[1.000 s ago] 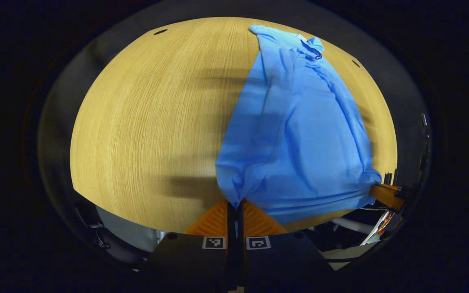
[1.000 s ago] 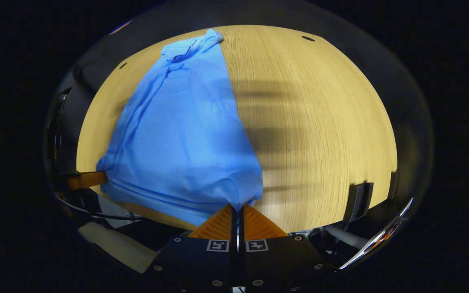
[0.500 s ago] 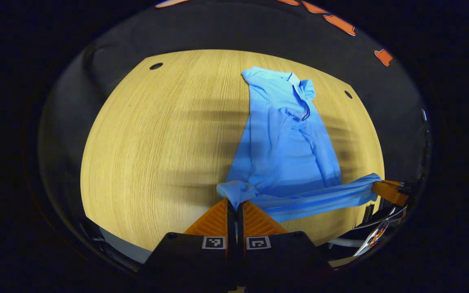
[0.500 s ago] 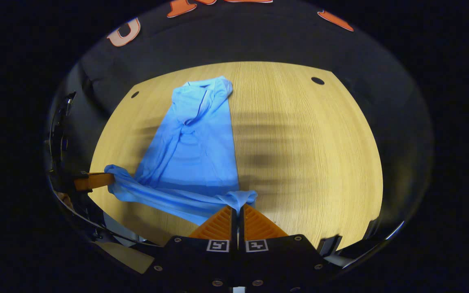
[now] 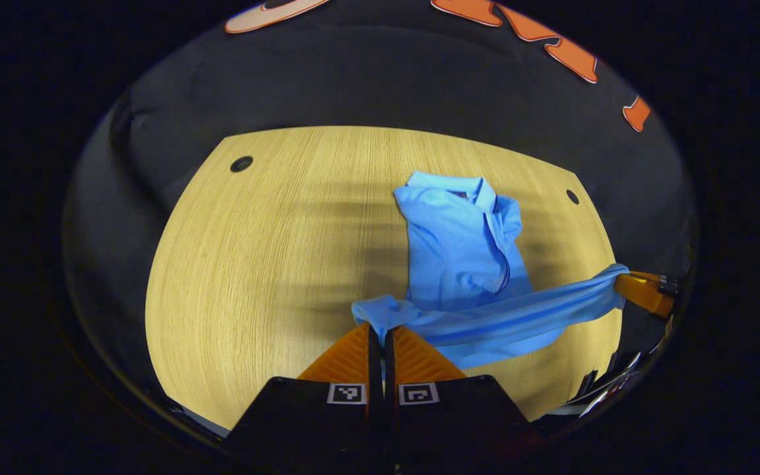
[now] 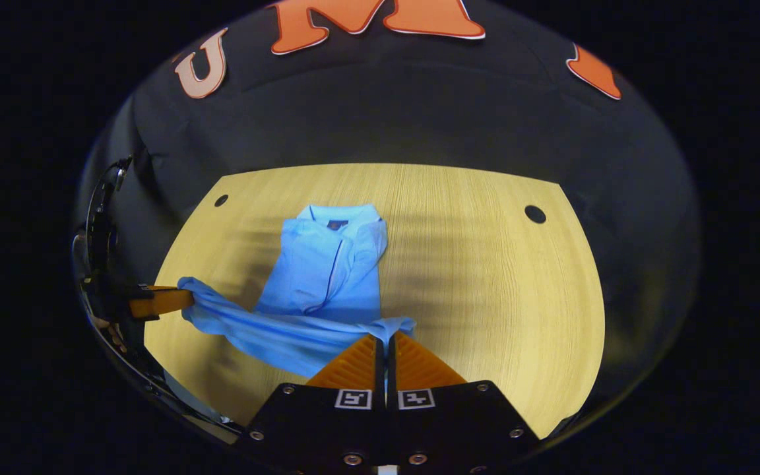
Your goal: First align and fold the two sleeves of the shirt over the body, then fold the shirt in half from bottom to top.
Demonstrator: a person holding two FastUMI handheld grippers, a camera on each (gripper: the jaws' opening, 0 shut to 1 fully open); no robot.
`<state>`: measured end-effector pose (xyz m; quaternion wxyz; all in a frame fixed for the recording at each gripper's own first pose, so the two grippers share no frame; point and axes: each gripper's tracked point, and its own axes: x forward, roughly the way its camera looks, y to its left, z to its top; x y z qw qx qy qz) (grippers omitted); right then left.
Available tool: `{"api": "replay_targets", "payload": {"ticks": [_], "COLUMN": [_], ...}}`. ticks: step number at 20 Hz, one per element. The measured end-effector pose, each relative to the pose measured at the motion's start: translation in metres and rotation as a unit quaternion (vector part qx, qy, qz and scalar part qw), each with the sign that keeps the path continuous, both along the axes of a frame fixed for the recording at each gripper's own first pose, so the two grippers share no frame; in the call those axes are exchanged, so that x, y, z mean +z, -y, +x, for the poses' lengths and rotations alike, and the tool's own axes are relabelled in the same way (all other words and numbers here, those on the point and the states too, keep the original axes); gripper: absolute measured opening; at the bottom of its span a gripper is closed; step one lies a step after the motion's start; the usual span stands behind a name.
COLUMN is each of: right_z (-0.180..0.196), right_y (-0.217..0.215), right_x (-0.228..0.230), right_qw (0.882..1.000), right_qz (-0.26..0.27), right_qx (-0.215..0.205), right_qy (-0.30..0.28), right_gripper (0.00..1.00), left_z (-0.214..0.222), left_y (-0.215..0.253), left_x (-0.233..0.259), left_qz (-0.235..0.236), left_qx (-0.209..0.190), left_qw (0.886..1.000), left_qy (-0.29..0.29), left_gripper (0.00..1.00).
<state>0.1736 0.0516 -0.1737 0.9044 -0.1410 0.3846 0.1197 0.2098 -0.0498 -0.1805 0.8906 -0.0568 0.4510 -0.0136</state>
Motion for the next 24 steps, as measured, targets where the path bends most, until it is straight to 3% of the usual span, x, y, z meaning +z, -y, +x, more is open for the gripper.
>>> {"api": "replay_targets", "payload": {"ticks": [5,10,15,17,18,22,24], "right_z": [0.063,0.113,0.136,0.139,0.142,0.133,0.123], "right_y": [-0.017,-0.031,-0.026,-0.025,-0.025,-0.032,-0.035], "right_x": [0.004,-0.018,-0.040,-0.030,-0.028,-0.026,-0.009], "right_qw": [1.000,0.999,0.998,0.998,0.997,0.997,0.996], "right_qz": [-0.006,0.008,0.004,0.009,0.012,0.016,0.019], "right_qx": [-0.009,-0.021,-0.059,-0.060,-0.062,-0.064,-0.056], "right_qy": [0.018,0.027,0.022,0.031,0.036,0.045,0.061], "right_gripper": [0.00,0.00,0.02,0.08,0.17,0.82,0.99], "left_z": [0.082,0.148,0.175,0.180,0.183,0.186,0.182], "left_y": [-0.012,-0.031,-0.028,-0.023,-0.023,-0.033,-0.037], "left_x": [0.025,0.010,-0.021,-0.021,-0.021,0.015,0.044], "left_qz": [-0.006,0.023,0.034,0.023,0.022,0.037,0.049], "left_qx": [0.006,-0.015,-0.021,-0.022,-0.023,-0.022,-0.008], "left_qw": [0.999,0.999,0.999,0.999,0.999,0.994,0.989], "left_qy": [0.036,0.031,0.025,0.031,0.042,0.099,0.142], "left_gripper": [0.05,0.04,0.04,0.05,0.20,1.00,1.00]}}
